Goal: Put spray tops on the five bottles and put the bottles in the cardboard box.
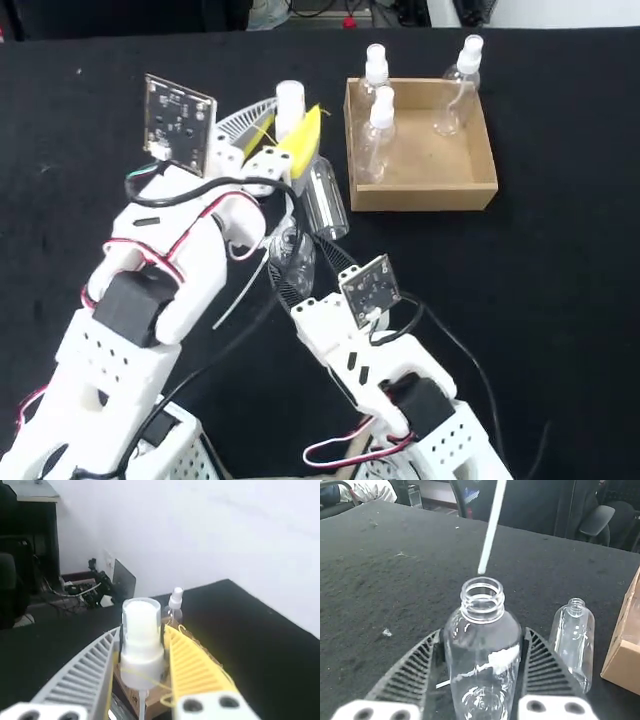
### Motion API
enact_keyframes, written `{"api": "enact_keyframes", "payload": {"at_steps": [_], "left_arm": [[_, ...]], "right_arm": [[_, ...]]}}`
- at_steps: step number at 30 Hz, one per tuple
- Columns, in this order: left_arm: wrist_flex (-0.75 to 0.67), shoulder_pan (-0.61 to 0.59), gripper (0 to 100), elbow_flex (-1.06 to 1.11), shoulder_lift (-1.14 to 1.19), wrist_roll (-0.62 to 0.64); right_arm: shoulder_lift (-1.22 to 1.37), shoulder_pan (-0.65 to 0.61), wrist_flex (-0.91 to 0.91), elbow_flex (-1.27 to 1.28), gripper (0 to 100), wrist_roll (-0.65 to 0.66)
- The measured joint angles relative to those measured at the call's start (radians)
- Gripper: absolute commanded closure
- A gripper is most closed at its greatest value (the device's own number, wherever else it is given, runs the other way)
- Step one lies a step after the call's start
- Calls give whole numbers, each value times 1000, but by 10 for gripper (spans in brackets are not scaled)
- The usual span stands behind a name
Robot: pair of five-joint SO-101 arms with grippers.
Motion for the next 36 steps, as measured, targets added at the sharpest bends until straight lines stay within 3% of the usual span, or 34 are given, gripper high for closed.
{"api": "enact_keyframes", "payload": {"at_steps": [20, 29, 36], "left_arm": [[-21, 49, 949, 110, -175, 0], [-293, 44, 949, 344, -181, 0], [-221, 44, 948, 350, -181, 0]], "right_arm": [[0, 0, 0, 0, 871, 0], [0, 0, 0, 0, 871, 0], [0, 0, 0, 0, 871, 0]]}}
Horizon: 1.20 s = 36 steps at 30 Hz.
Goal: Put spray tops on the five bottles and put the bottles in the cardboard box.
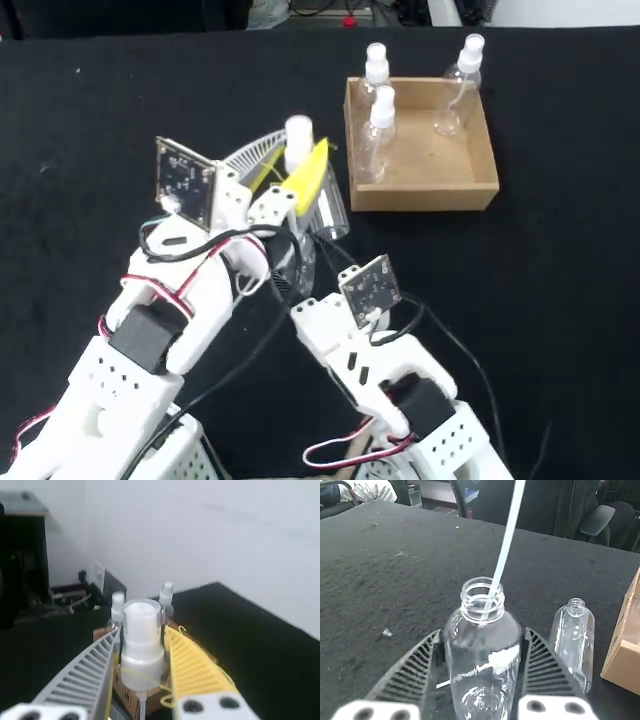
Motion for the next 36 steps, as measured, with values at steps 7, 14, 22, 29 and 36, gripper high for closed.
{"api": "enact_keyframes", "payload": {"at_steps": [7, 14, 22, 29, 36], "left_arm": [[157, 0, 948, 2, 0, 0], [253, 0, 920, 2, 0, 0], [261, 0, 709, 2, 0, 29], [419, -107, 708, -169, -3, 106], [717, -327, 709, -425, -25, 110]], "right_arm": [[0, 0, 0, 0, 871, 0], [0, -2, 0, 0, 871, 0], [0, -2, 0, 0, 871, 0], [0, -2, 0, 0, 871, 0], [0, -2, 0, 0, 871, 0]]}}
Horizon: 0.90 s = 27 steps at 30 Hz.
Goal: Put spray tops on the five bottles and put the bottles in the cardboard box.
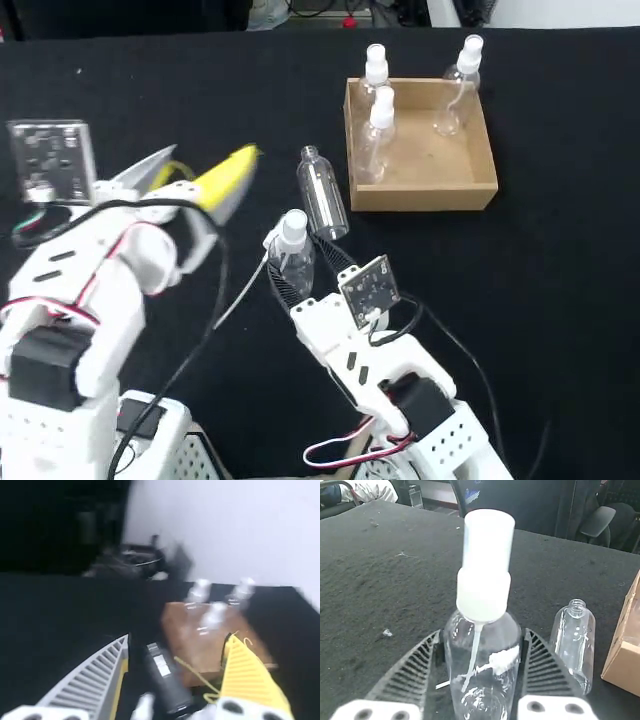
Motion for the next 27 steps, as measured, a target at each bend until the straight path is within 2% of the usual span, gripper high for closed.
{"api": "enact_keyframes", "payload": {"at_steps": [2, 5, 8, 10, 15, 18, 21, 27], "left_arm": [[43, -95, 711, 11, 5, -21], [29, -247, 711, 124, 11, -92], [-81, -373, 711, 327, 11, -107], [-203, -414, 711, 493, 11, -107], [-582, -425, 711, 862, 12, -100], [-733, -420, 711, 997, 12, -98], [-769, -390, 711, 1030, 12, -98], [-786, -371, 711, 1083, 12, -98]], "right_arm": [[0, 0, 0, 0, 871, 0], [0, 28, 54, -5, 871, 0], [0, 103, 167, -71, 871, 0], [0, 167, 249, -126, 871, 0], [0, 321, 313, -212, 871, 0], [0, 413, 313, -262, 871, 0], [0, 476, 313, -318, 871, 0], [0, 499, 245, -381, 872, 0]]}}
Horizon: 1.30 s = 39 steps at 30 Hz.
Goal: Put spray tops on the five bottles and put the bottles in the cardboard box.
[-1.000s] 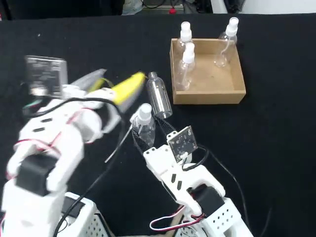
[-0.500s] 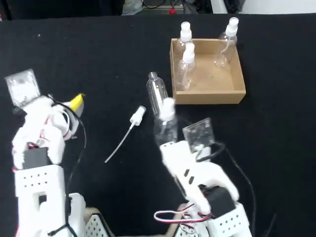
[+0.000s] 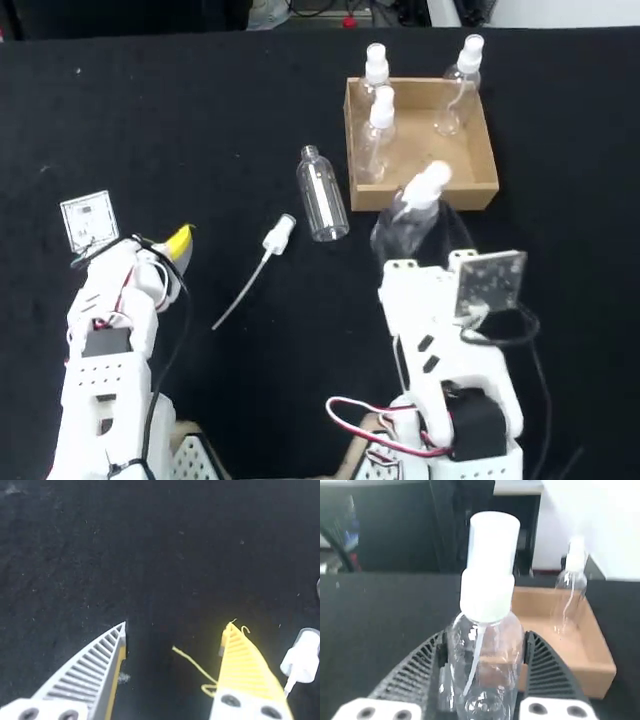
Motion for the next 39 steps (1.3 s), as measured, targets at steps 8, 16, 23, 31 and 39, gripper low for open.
{"api": "enact_keyframes", "payload": {"at_steps": [8, 16, 23, 31, 39], "left_arm": [[-2, 5, 711, 12, 0, 0], [-2, 5, 711, 12, -2, 0], [-2, 5, 711, 26, 0, 0], [-2, 5, 711, 37, 0, 0], [-2, 5, 711, 37, 0, 0]], "right_arm": [[285, 43, -180, -180, 872, 75], [836, 206, -542, -256, 872, 78], [1255, 244, -884, -287, 872, 78], [1577, 242, -1017, -459, 872, 78], [1791, 242, -1020, -601, 872, 78]]}}
